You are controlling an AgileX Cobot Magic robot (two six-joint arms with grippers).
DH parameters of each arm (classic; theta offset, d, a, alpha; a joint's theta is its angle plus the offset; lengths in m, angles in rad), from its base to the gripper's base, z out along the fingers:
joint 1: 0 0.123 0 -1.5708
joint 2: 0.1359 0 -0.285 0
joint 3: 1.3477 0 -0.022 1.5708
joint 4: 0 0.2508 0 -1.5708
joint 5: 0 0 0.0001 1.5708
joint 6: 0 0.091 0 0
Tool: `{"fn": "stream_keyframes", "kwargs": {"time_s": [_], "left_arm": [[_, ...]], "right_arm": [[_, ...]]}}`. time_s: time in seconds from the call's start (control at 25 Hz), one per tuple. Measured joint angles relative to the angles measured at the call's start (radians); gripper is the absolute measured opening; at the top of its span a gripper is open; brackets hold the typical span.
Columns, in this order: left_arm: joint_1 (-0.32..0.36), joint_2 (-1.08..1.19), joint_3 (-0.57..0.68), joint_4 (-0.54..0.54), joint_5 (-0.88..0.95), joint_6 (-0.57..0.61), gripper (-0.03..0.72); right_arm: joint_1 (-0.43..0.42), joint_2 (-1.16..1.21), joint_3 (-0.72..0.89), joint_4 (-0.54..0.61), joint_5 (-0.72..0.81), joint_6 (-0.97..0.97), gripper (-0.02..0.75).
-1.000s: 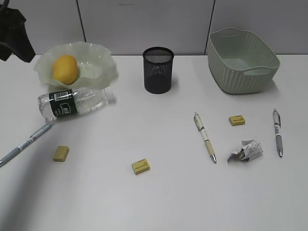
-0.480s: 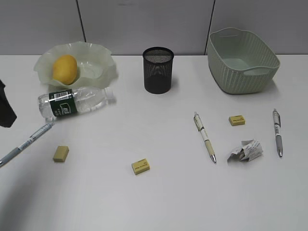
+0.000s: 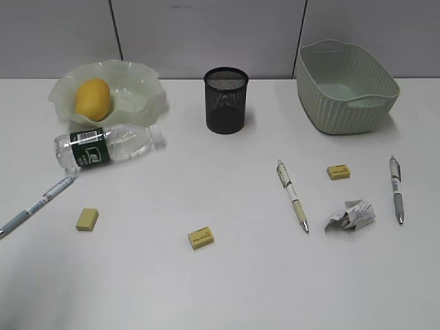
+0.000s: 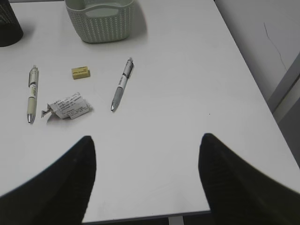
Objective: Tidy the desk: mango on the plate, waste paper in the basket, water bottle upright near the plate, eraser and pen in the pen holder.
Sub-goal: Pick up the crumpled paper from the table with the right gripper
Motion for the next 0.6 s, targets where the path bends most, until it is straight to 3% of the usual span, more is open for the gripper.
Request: {"fn": "stream_keyframes", "kwargs": {"time_s": [0.24,0.6], "left_arm": [[0.000,-0.283,0.091,0.013,0.040,-0.045,0.445],[0.000,-0.581,0.088,0.015,0.090,-0.049,0.445]], "right_arm": [[0.000,0.000,0.000,0.000,0.000,0.000,0.540],[0.000,0.000,0.000,0.000,0.000,0.000,0.540]]}}
